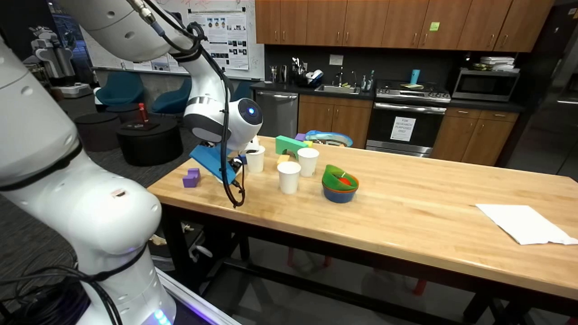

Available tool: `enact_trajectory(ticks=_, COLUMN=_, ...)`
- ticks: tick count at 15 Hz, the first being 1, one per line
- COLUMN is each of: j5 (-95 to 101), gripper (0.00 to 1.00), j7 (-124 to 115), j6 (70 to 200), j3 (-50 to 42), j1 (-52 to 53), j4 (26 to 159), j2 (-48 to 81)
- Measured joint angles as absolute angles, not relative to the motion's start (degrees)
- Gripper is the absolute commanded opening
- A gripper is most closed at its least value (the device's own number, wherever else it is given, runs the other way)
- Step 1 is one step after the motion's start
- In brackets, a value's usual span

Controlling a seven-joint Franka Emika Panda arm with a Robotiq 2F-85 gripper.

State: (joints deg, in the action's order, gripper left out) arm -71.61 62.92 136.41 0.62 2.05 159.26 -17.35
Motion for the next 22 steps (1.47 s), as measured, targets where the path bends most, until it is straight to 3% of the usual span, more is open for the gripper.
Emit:
enact_trajectory(ticks=14, j5=-88.8, gripper=1.0, j7=70.6, j6=145.0, j3=3.5, j1=2.9, j4=158.8, j2=-17.7)
enact_trajectory(ticks=15, j5=-90.1, gripper=0.75, j7=71.5, j6=145.5, j3=3.5, j1=2.9, j4=158.8, j2=-17.7)
enact_trajectory(ticks=16, j5=-91.1, gripper=0.74, j7=72.2, j6=146.0, j3=3.5, j1=2.9, j4=158.8, j2=-17.7)
enact_trajectory(ticks=18, j5=-91.7, gripper=0.61, j7=72.8, j6=146.2, j3=3.5, j1=2.9, j4=158.8, j2=-17.6)
enact_trajectory(ticks=22, j5=-91.7, gripper=0.28, j7=72.8, j6=146.4, j3=3.6, j1=3.0, j4=158.9, j2=-17.4)
